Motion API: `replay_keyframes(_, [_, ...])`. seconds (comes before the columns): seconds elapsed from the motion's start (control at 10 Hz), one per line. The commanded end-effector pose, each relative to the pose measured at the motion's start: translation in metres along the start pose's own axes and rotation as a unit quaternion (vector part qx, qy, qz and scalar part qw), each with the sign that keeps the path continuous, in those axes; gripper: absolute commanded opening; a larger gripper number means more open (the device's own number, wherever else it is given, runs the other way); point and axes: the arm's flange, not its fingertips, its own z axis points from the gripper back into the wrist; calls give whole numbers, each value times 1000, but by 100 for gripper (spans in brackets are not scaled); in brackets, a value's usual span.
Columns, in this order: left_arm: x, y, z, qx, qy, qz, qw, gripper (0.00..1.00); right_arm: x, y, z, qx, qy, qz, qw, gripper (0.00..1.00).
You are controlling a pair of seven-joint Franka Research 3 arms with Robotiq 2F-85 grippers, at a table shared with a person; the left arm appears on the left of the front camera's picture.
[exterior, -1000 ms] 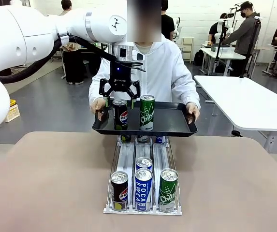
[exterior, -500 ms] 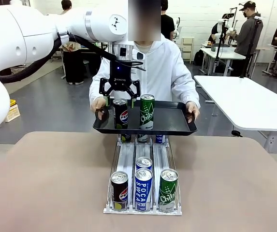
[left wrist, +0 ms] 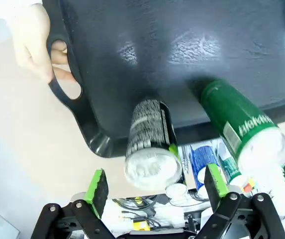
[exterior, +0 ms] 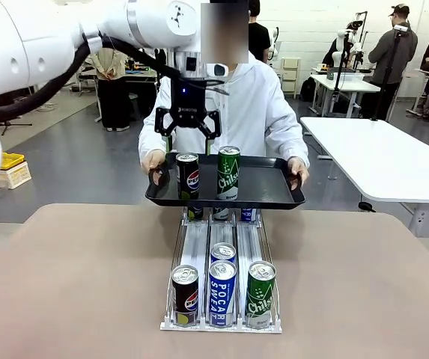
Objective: Retrieve and hand over the desired beverage to the person.
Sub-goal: Place the picked can on the Handle tray extended by the person.
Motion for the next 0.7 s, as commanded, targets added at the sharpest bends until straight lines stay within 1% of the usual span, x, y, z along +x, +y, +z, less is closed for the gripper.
replay_keyframes(0.0, [-37, 6, 26, 13, -36, -22, 999, 100, 2, 0, 0, 12, -4, 8, 1000, 100])
replay_keyframes(0.2, [-74, 5, 54, 13, -72, -31, 997, 100, 2, 0, 0, 12, -4, 8, 1000, 100])
replay_keyframes(0.3, [-96, 7, 64, 12, -77, -36, 996, 100, 2, 0, 0, 12, -4, 8, 1000, 100])
replay_keyframes(0.4, [-125, 12, 69, 3, -67, -51, 996, 100, 2, 0, 0, 12, -4, 8, 1000, 100])
replay_keyframes(0.5, [-151, 22, 61, -6, -64, -65, 996, 100, 2, 0, 0, 12, -4, 8, 1000, 100])
replay_keyframes(0.6, [-171, 31, 46, -1, -61, -78, 995, 100, 2, 0, 0, 12, -4, 8, 1000, 100])
